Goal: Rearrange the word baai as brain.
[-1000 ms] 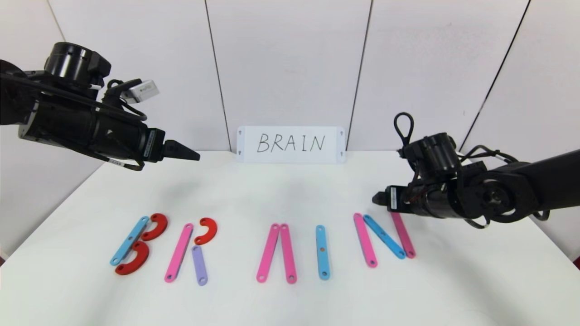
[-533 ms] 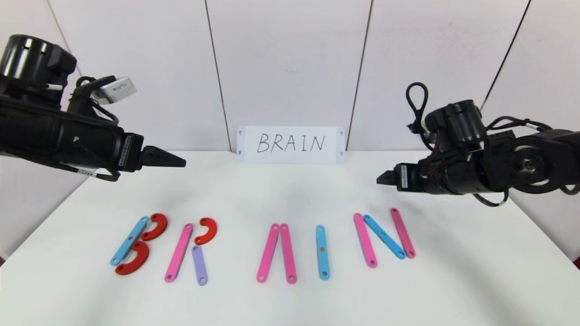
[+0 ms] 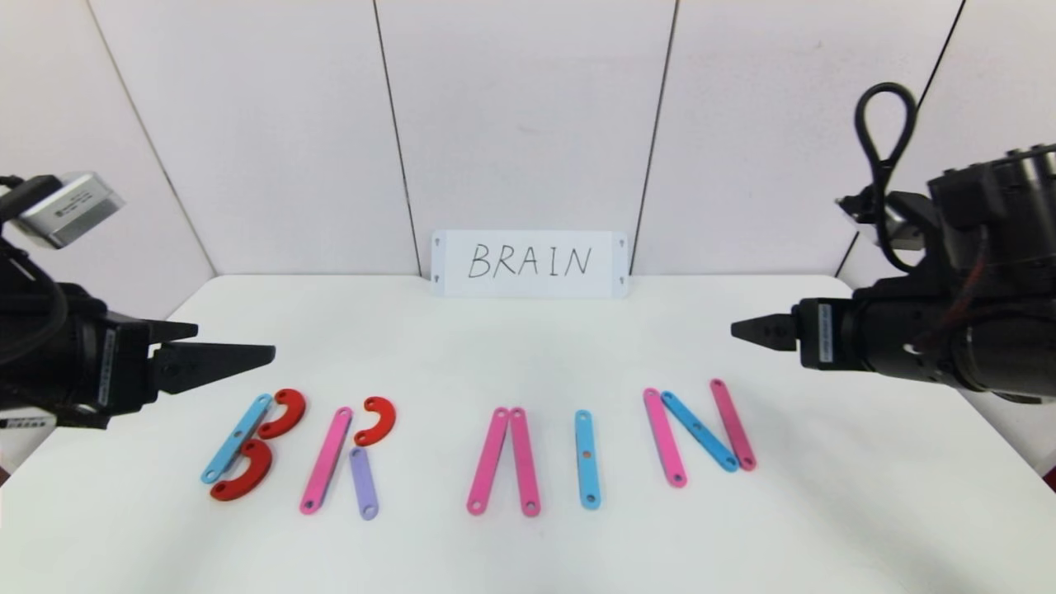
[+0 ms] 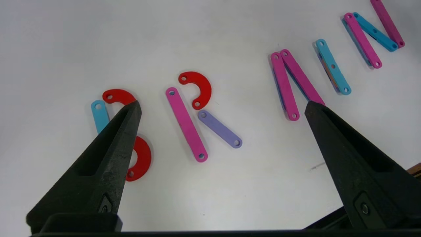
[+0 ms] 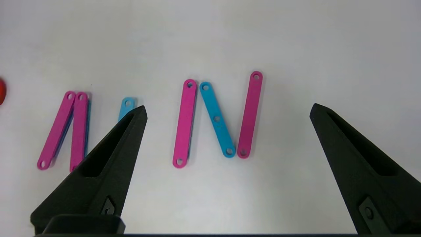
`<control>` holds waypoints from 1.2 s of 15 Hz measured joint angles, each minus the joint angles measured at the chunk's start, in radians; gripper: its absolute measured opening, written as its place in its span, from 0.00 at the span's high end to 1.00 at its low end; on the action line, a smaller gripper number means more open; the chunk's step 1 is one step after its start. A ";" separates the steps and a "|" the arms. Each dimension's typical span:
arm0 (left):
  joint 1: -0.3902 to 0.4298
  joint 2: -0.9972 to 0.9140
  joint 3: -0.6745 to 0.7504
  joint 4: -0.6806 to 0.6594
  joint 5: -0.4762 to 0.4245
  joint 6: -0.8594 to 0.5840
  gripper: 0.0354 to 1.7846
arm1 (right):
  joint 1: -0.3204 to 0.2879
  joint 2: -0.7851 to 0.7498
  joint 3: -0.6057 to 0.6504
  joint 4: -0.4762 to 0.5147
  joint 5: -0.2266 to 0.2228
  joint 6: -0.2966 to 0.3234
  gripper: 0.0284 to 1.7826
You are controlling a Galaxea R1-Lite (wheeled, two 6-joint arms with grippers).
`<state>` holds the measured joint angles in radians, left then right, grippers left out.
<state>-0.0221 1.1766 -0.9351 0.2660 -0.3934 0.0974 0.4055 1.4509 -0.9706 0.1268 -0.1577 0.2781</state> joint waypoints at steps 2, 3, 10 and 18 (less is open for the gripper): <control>0.003 -0.124 0.085 -0.018 0.024 -0.005 0.03 | 0.011 -0.123 0.081 -0.001 -0.005 -0.010 0.03; 0.004 -0.193 0.125 -0.021 0.045 -0.009 0.03 | 0.015 -0.185 0.118 0.000 -0.007 -0.014 0.03; 0.005 -0.611 0.343 -0.024 0.182 -0.046 0.03 | -0.067 -0.673 0.367 0.004 -0.004 -0.087 0.03; 0.093 -0.878 0.448 0.005 0.246 -0.045 0.03 | -0.361 -1.079 0.443 0.072 0.015 -0.176 0.03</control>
<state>0.0711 0.2983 -0.4872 0.2709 -0.1470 0.0528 0.0443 0.3717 -0.5277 0.1989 -0.1428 0.1023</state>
